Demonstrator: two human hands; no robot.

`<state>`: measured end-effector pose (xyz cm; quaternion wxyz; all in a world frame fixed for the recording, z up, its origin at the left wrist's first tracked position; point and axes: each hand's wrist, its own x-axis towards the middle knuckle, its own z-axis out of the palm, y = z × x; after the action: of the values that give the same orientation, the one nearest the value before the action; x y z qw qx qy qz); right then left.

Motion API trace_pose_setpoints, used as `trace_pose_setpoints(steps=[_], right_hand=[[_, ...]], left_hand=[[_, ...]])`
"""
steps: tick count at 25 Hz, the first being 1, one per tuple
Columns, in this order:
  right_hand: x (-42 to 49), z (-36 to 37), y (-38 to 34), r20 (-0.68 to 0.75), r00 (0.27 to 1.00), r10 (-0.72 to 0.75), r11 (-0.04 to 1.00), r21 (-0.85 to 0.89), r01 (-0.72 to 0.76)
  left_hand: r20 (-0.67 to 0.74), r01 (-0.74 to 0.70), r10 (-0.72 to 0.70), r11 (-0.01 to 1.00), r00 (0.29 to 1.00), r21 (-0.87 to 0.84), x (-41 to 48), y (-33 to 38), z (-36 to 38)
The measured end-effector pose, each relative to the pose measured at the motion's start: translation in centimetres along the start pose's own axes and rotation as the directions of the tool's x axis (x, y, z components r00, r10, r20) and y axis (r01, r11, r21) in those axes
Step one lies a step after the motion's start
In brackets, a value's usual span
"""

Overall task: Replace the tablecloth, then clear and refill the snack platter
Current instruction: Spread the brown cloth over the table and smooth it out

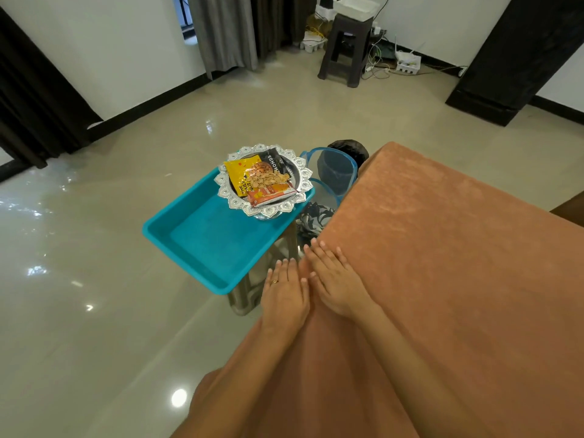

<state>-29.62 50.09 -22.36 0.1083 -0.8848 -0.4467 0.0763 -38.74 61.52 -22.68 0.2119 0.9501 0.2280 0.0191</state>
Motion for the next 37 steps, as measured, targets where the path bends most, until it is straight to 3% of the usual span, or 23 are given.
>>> trace_pose_setpoints(steps=[5,10,14,16,18,20,24,28,30,32,33,37], right_hand=[[0.9,-1.0,-1.1,0.064,0.976,0.209,0.978,-0.045,-0.206],[-7.9,2.0,-13.7,0.12,0.988,-0.097,0.995,0.046,0.093],[-9.5,3.4,-15.5,0.074,0.996,0.041,0.999,-0.019,-0.039],[-11.2,2.9,-18.1,0.043,0.998,0.047,0.998,0.041,-0.049],[-14.1,4.1,-21.1,0.002,0.994,0.113,0.993,0.041,-0.113],[-16.4,5.5,-22.6,0.005,0.966,0.258,0.966,0.035,-0.258],[-22.5,6.9,-21.2,-0.064,0.872,0.485,0.874,0.023,-0.485],[-29.4,6.2,-18.3,-0.162,0.76,0.63,0.773,0.028,-0.634],[-29.4,6.1,-18.1,-0.142,0.745,0.652,0.757,0.066,-0.65],[-29.3,6.4,-18.2,-0.128,0.772,0.623,0.782,0.071,-0.619],[-29.7,6.4,-17.9,-0.144,0.777,0.613,0.789,0.07,-0.61],[-36.8,6.0,-14.5,-0.185,0.66,0.728,0.68,0.076,-0.729]], left_hand=[[0.041,0.056,-0.057,0.998,0.998,0.032,-8.3,-4.1,-1.1],[0.094,0.112,-0.116,0.993,0.989,0.045,-16.6,-9.2,-4.1],[0.05,0.198,-0.195,0.978,0.98,-0.06,-18.6,-12.0,-5.7],[-0.007,0.071,-0.073,0.987,0.997,-0.144,-19.6,-11.8,-6.3],[0.007,-0.181,0.188,0.955,0.982,-0.233,-20.6,-10.7,-6.3],[0.086,-0.33,0.346,0.931,0.934,-0.159,-21.3,-10.1,-5.2],[0.106,-0.307,0.298,0.949,0.949,0.073,-21.7,-10.5,-3.5],[0.011,-0.201,0.201,0.98,0.98,-0.009,-21.9,-7.4,-2.9],[0.053,-0.305,0.31,0.948,0.949,-0.093,-22.3,-4.3,-1.8],[0.17,-0.516,0.509,0.857,0.844,-0.007,-23.1,-2.2,-0.2],[0.207,-0.562,0.543,0.826,0.814,0.043,-23.1,-1.9,0.2],[0.171,-0.524,0.504,0.845,0.847,0.108,-23.1,-2.4,0.3]])
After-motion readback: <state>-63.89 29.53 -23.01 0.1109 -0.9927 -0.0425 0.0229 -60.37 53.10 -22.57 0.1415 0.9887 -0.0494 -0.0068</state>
